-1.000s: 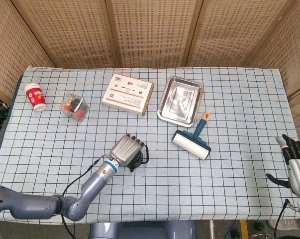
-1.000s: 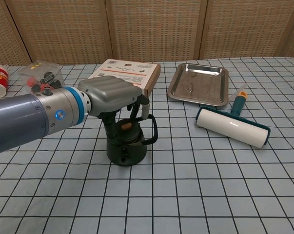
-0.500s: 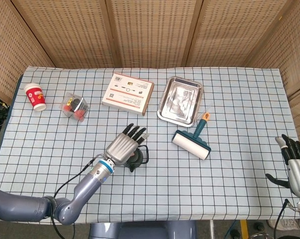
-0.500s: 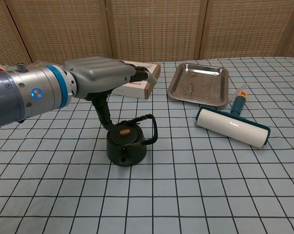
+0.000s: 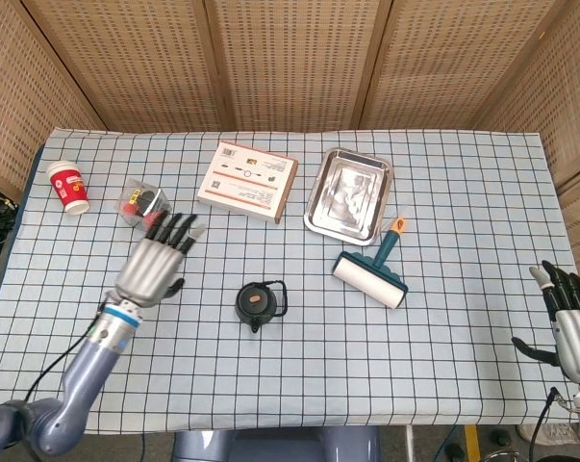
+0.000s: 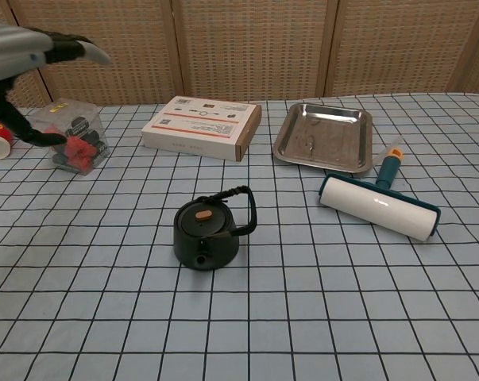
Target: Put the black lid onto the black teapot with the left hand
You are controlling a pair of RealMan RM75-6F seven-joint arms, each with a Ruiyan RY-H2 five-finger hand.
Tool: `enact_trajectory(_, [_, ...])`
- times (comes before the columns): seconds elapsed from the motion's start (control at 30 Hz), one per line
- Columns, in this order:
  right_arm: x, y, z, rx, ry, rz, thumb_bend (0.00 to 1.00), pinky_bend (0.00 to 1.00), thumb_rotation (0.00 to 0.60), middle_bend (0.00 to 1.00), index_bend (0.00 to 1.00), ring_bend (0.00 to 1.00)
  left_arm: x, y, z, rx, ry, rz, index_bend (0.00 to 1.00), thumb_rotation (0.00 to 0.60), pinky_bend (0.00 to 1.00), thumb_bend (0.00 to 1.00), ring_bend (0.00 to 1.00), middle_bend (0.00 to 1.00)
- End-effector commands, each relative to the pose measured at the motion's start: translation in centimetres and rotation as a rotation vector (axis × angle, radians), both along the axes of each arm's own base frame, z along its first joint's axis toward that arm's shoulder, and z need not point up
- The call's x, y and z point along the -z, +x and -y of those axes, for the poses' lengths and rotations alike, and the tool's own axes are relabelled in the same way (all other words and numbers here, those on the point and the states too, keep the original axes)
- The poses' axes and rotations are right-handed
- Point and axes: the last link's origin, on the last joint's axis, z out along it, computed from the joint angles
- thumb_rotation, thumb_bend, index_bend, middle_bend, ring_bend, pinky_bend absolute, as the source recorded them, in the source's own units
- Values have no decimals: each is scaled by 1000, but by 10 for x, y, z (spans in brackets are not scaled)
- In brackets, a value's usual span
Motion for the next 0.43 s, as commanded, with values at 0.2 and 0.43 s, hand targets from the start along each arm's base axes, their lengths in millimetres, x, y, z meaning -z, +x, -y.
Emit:
enact_trajectory(0.2, [4,6,-2,-22,10,-9,0,0,600,0,0,0,-85,-107,75,-171,174,142,0,600,0,244,0,0])
enact_trajectory(0.43, [4,12,-5,-44,10,-9,0,0,600,0,0,0,-101,-142,119,-219,211,223,0,600,0,231,0,0])
